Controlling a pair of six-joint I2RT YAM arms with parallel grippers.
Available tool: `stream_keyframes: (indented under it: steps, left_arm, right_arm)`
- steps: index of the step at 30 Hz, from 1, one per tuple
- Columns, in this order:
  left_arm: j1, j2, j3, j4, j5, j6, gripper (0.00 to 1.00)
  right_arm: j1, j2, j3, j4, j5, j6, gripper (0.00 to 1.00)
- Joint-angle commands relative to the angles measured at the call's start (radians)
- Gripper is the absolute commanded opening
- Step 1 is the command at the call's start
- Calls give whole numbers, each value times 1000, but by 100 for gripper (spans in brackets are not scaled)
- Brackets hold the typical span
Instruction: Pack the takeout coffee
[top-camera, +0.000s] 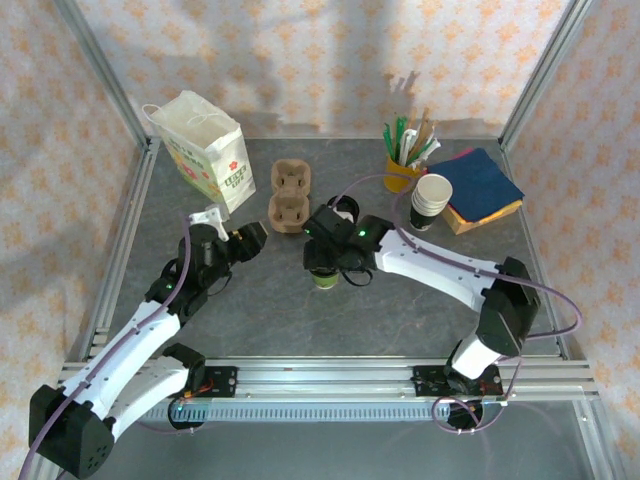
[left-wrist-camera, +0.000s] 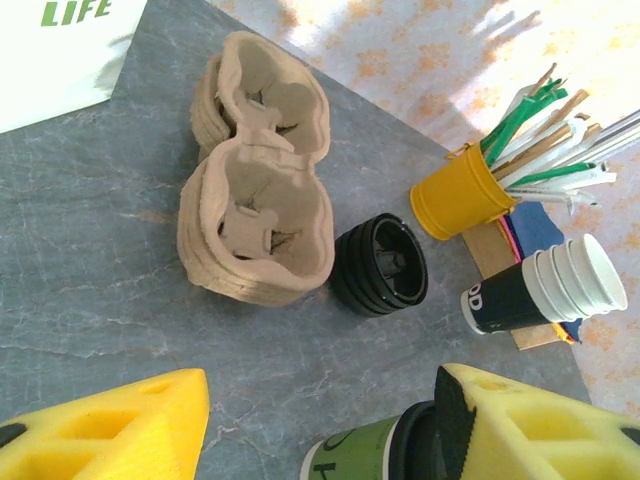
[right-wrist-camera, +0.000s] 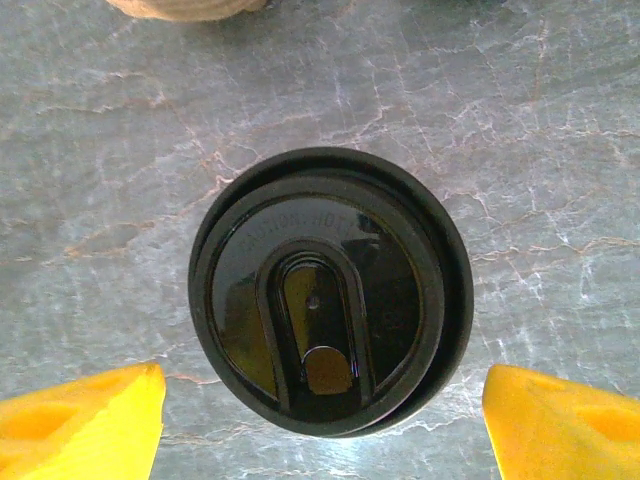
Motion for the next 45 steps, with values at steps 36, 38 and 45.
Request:
stream_keyframes:
  steps: [36, 38, 45]
  left_arm:
    - [7, -52, -57, -9, 23, 26, 63]
    - [7, -53, -58, -9, 23, 26, 63]
    - [7, -58, -66, -10, 21, 23, 63]
  right_arm:
    - [48, 184, 186, -185, 179, -9, 76]
    - [47, 186, 184, -181, 167, -9, 77]
    - [48, 180, 155, -149, 126, 5, 79]
